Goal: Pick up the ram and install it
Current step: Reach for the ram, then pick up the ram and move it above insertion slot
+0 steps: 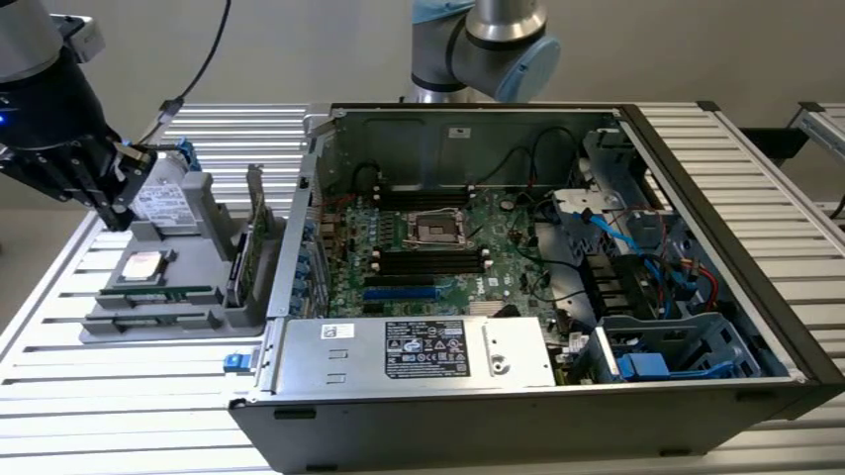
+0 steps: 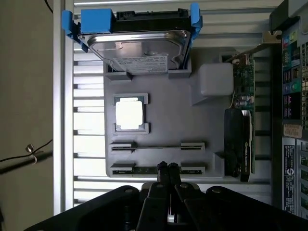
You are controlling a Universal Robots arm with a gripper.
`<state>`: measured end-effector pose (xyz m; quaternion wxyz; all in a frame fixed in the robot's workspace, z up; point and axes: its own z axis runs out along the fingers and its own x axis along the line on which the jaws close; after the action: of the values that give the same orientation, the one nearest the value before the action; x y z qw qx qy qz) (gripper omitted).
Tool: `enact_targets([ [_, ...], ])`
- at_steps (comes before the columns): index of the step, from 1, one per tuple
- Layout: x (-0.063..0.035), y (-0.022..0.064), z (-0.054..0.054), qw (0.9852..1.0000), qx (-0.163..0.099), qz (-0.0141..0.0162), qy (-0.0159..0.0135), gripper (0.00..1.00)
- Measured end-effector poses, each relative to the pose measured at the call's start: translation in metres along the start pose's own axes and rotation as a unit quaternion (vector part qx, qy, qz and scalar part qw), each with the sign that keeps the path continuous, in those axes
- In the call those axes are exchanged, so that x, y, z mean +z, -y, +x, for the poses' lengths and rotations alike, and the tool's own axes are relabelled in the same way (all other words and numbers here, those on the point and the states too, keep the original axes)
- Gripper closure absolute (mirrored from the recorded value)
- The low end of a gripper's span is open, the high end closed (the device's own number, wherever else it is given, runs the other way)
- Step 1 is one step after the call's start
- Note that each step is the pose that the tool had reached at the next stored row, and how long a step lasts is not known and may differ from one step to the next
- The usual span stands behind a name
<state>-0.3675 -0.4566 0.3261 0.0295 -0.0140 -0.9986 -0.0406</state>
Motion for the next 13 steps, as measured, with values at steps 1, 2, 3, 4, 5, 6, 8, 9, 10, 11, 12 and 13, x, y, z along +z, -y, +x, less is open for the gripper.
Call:
enact_targets([
  [1,0.0000,0.0000,0.0000,1.0000,0.000,0.0000,0.0000,0.90],
  [2,-0.0001,0.0000,-0.0001,1.0000,0.000,0.0000,-0.0001,0.90],
  [3,0.0000,0.0000,-0.0001,1.0000,0.000,0.0000,0.0000,0.90],
  [4,0.0000,0.0000,-0.0001,1.0000,0.000,0.0000,-0.0001,0.90],
  [5,-0.0001,0.0000,-0.0001,1.0000,0.000,0.0000,-0.0001,0.90],
  [6,0.0000,0.0000,-0.0001,1.0000,0.000,0.0000,0.0000,0.90],
  [8,-0.0001,0.0000,-0.0001,1.0000,0.000,0.0000,-0.0001,0.90],
  [9,0.0000,0.0000,-0.0001,1.0000,0.000,0.0000,0.0000,0.90],
  [10,0.0000,0.0000,-0.0001,1.0000,0.000,0.0000,0.0000,0.90],
  [11,0.0000,0.0000,-0.0001,1.0000,0.000,0.0000,0.0000,0.90],
  [12,0.0000,0.0000,-0.0001,1.0000,0.000,0.0000,-0.0001,0.90],
  [13,0.0000,0.0000,-0.0001,1.0000,0.000,0.0000,-0.0001,0.90],
])
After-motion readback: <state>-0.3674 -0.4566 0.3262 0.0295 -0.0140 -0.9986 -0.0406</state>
